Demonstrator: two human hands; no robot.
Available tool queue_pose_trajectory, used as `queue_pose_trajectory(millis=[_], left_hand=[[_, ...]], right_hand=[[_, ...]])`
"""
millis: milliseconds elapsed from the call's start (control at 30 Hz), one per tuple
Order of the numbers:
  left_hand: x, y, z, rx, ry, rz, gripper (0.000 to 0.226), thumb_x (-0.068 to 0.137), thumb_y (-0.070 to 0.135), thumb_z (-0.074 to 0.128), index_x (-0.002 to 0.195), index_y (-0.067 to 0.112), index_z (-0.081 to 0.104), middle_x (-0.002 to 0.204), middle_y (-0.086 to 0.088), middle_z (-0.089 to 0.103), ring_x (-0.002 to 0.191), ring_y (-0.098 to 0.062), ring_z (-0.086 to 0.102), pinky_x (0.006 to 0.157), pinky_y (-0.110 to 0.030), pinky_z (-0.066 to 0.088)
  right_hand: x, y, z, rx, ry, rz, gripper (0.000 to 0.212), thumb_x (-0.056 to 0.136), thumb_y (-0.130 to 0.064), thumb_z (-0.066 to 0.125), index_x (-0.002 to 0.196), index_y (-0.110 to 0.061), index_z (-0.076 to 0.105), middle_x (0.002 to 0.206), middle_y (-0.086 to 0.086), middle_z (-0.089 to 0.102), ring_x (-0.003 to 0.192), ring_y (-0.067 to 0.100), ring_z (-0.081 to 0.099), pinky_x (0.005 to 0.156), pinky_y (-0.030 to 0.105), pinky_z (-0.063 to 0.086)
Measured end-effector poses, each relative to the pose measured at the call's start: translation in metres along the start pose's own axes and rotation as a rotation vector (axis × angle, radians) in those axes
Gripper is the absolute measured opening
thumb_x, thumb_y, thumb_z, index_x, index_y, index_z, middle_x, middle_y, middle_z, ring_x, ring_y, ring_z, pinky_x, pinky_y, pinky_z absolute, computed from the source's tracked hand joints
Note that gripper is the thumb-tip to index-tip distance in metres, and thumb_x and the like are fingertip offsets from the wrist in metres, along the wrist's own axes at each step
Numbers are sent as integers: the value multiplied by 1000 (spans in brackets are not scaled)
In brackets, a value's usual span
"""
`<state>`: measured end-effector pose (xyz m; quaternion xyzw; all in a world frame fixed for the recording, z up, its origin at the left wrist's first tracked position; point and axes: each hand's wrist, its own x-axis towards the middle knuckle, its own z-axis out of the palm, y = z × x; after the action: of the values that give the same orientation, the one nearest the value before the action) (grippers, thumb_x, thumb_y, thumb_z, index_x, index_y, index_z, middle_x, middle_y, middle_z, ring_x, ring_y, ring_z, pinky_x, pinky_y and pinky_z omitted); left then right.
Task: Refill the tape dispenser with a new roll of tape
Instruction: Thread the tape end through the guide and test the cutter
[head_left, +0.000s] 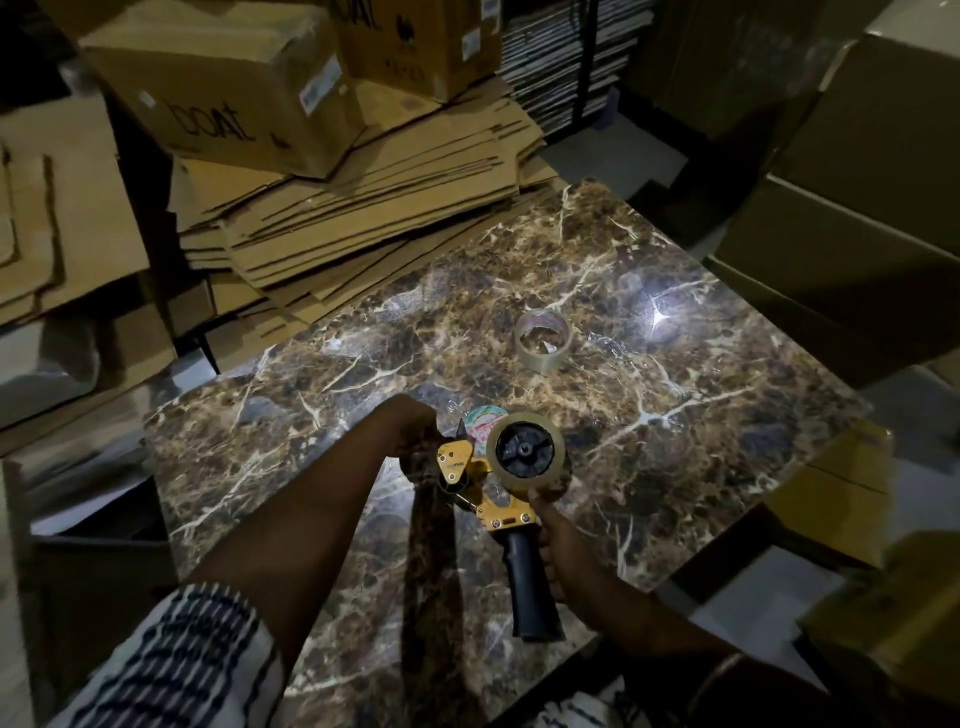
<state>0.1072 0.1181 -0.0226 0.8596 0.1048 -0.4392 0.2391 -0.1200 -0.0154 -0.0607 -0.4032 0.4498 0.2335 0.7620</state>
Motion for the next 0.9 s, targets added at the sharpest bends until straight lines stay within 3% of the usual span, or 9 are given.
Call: queue_pose_trajectory(millis=[133,200,300,467,567,667,733,833,900], left_hand=[[2,2,-9,123,105,21,24,69,14,78,56,6,60,56,-16,64,61,-30,73,58,-31,55],[-2,5,-13,179,145,42,26,72,12,78,55,4,61,46,-12,66,47,-21,71,49,-28,57],[1,4,-18,189,166,40,24,77,5,74,56,4,62,67,-18,74,61,-26,74,60,-34,59],[6,-9,-24,160,151,47,45,85,16,74,45,11,55,31,3,54,24,-5,50,30,-13,38],[9,-18,-15,95,180,131,27,79,21,81,61,2,72,56,-9,71,49,-16,67,54,-25,57],[16,-24,-5,-45,234,238,22,77,18,84,85,-2,79,89,-20,76,81,-30,71,82,-40,57],[20,-25,2,-110,269,269,22,78,19,83,87,-1,78,93,-22,76,83,-31,71,83,-42,58],[23,-23,9,-214,299,317,20,80,20,82,89,3,79,93,-17,77,90,-28,72,79,-31,56],[25,-26,11,-270,285,320,20,81,18,81,91,1,78,90,-15,76,90,-28,71,71,-25,55]], right_hand=[[3,6,4,173,-150,92,72,92,-62,47,98,5,75,75,17,69,60,31,69,64,41,58],[0,8,8,257,-234,106,71,91,-62,48,95,4,73,77,17,66,60,33,68,63,43,58],[4,12,13,279,-280,60,69,84,-65,57,101,1,71,76,14,64,55,26,60,54,35,52],[13,14,11,175,-220,-64,71,84,-67,58,104,1,66,69,12,64,46,21,57,45,31,49],[7,5,3,23,-175,-142,68,81,-68,59,81,-2,71,62,9,60,47,20,55,46,29,47],[-1,-12,-4,-36,-106,-231,55,77,-60,67,75,-5,68,62,9,58,49,20,52,48,27,41],[-2,-24,-7,-49,-130,-241,56,71,-58,74,80,-4,65,64,11,60,50,22,53,50,27,35],[-1,-37,-12,-85,-168,-253,65,67,-60,80,86,1,66,70,18,62,52,26,56,52,30,39],[1,-45,-18,-197,-154,-310,74,56,-69,83,76,0,65,63,16,58,47,25,52,49,30,41]])
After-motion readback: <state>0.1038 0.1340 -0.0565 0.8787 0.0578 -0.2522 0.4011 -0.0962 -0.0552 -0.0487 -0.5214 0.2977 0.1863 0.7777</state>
